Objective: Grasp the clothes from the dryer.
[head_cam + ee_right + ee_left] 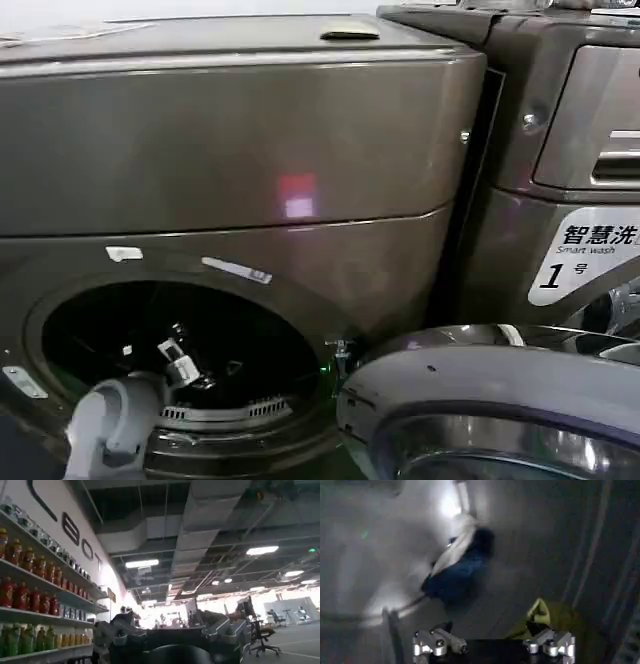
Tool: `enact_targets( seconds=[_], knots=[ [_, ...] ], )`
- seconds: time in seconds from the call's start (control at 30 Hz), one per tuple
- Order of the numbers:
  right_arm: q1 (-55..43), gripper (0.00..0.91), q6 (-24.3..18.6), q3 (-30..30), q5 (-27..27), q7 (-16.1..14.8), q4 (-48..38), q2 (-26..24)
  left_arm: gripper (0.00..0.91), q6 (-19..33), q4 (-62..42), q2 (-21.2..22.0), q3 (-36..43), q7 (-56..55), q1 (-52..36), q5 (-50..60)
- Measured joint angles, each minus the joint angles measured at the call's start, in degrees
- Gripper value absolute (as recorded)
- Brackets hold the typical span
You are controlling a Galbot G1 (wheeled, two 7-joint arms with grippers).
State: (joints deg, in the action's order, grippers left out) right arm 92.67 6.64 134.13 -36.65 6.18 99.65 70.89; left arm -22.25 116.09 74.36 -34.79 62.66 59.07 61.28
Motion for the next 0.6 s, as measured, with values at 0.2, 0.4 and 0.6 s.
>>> enact_targets(
  seconds=[0.2,0.4,0.6],
  knots=[
    [-0.15,0.907,-0.09,-0.28,0.06,-0.05,0.41,0.2,0.907,12.94,-3.68,-1.15,0.77,6.12,-3.83,4.09],
    [-0.17,0.907,-0.14,-0.39,0.13,-0.13,0.47,0.43,0.907,19.69,-7.32,-1.1,1.93,9.65,-6.87,7.41],
    [-0.48,0.907,-0.24,-0.82,0.15,-0.19,0.28,0.62,0.907,23.35,-10.65,-0.76,2.3,11.71,-8.82,9.98]
  ],
)
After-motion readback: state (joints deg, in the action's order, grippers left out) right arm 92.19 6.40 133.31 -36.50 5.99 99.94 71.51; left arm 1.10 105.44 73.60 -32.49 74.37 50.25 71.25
